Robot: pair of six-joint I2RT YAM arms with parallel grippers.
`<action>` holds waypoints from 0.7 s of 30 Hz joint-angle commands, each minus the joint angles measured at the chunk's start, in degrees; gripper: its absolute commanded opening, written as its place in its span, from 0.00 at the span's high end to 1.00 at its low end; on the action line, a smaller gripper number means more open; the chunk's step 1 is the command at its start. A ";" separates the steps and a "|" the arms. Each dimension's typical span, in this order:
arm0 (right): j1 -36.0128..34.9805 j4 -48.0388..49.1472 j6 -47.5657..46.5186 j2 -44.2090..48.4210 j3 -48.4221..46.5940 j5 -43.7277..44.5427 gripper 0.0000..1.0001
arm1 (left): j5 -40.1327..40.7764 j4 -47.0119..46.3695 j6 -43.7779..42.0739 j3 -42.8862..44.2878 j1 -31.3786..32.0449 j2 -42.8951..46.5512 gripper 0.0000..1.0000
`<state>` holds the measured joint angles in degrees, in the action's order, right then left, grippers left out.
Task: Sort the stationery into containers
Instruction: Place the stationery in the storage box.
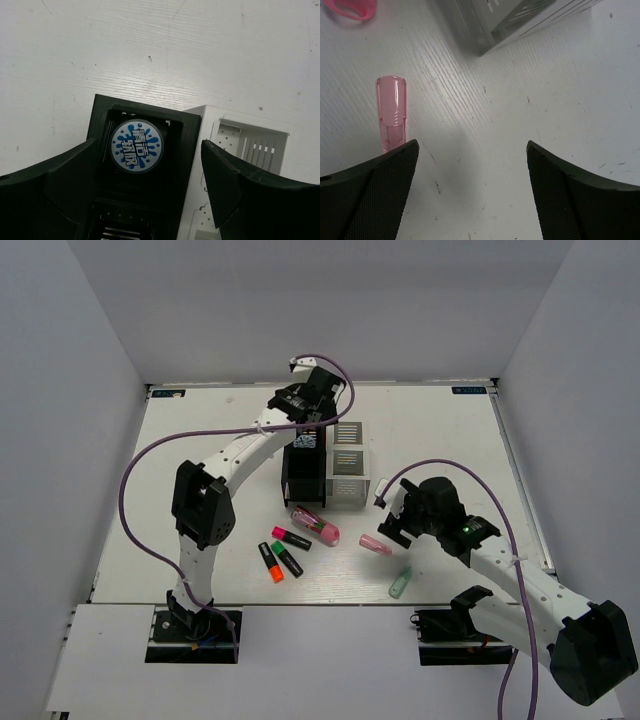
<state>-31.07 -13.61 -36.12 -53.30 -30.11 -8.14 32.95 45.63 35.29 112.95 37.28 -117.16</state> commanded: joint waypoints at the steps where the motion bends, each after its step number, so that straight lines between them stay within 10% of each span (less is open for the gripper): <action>1: 0.39 -0.81 0.87 0.74 -0.92 -1.09 0.11 | 1.24 -0.72 -0.66 0.08 0.87 5.28 0.08; 2: 0.40 -0.98 0.87 0.83 -0.83 -1.26 0.11 | 0.89 -0.28 -0.31 -0.09 1.39 6.15 0.13; 3: 0.57 -0.90 0.87 1.09 -1.26 -1.18 0.14 | 0.63 -0.27 -0.74 -0.79 1.66 6.85 0.40; 4: 0.57 -1.33 0.96 0.92 -1.53 -1.52 0.66 | 0.02 -1.23 -2.14 -2.28 2.35 8.43 0.88; 5: 0.66 -1.77 1.14 1.00 -1.71 -1.79 0.67 | -1.03 -1.24 -2.76 -3.25 3.14 10.27 0.89; 6: 0.92 -2.56 1.66 0.83 -2.49 -4.40 1.00 | -1.92 0.76 -3.38 -3.35 3.50 11.33 1.00; 9: 0.92 -10.02 -0.44 0.83 -4.43 -13.08 0.97 | -9.55 8.74 -6.01 -7.37 4.30 18.18 1.00; 10: 0.92 -11.25 -1.57 0.22 -4.78 -16.96 0.62 | -15.05 10.00 -11.42 -9.30 4.38 22.46 1.00; 12: 0.57 -16.79 -4.99 -1.89 -5.92 -21.80 0.10 | -17.48 11.32 -12.79 -22.91 4.47 30.21 0.74; 13: 0.66 -17.85 -6.93 -4.25 -6.19 -23.31 0.10 | -16.70 11.33 -13.31 -30.95 4.47 36.33 0.28; 15: 0.40 -19.88 -8.97 -5.84 -6.72 -26.40 0.12 | -14.86 9.84 -14.28 -42.16 3.95 48.81 0.12; 16: 0.05 -18.40 -8.53 -8.11 -6.72 -25.88 0.30 | -13.97 9.83 -13.67 -48.72 3.42 51.57 0.00; 21: -1.10 -11.82 -5.11 -14.89 -7.94 -19.82 0.39 | -11.95 8.95 -12.79 -67.11 1.04 73.07 0.00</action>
<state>-31.42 -28.36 -42.09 -65.36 -35.24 -28.36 20.23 55.20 23.18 52.58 39.03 -49.43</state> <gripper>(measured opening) 0.609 0.993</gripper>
